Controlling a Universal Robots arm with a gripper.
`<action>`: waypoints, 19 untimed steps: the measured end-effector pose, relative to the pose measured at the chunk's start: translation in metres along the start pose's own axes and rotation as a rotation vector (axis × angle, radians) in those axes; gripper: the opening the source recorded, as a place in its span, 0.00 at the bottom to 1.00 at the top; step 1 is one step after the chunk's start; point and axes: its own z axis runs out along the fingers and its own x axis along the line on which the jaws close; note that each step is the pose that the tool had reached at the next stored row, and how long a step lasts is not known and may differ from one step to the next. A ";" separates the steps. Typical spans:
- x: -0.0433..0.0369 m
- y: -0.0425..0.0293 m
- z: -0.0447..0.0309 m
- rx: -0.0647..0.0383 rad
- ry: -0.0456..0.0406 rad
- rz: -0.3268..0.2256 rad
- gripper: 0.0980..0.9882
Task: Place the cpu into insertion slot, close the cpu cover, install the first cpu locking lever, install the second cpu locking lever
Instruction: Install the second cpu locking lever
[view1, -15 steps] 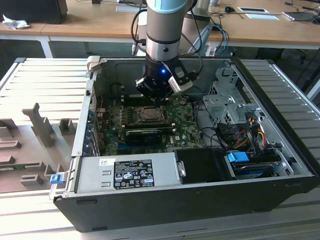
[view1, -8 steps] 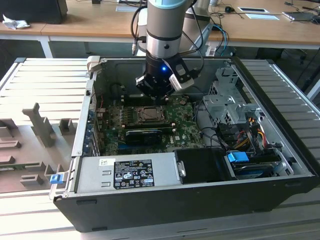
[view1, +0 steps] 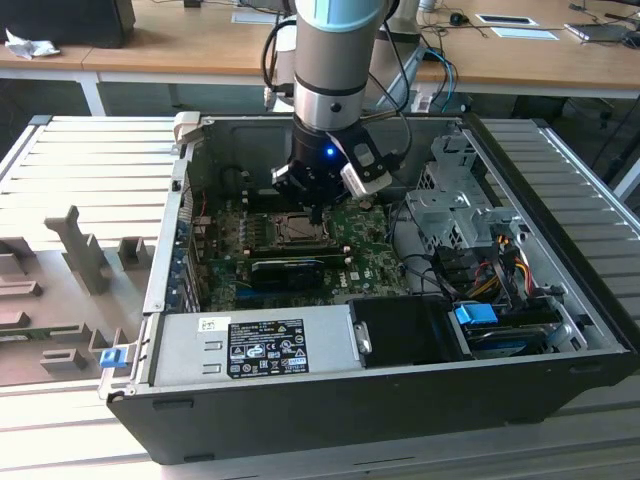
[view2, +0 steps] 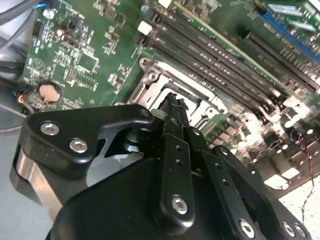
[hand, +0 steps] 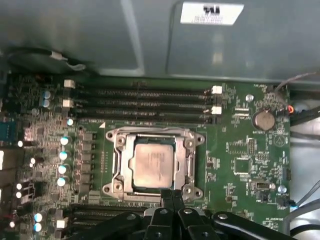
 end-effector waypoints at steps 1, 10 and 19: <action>0.0001 -0.0026 0.0009 -0.002 0.0005 0.000 0.01; 0.0038 -0.0169 0.0012 -0.007 0.0005 0.000 0.01; 0.0314 -0.0267 0.0043 -0.065 -0.0017 -0.005 0.01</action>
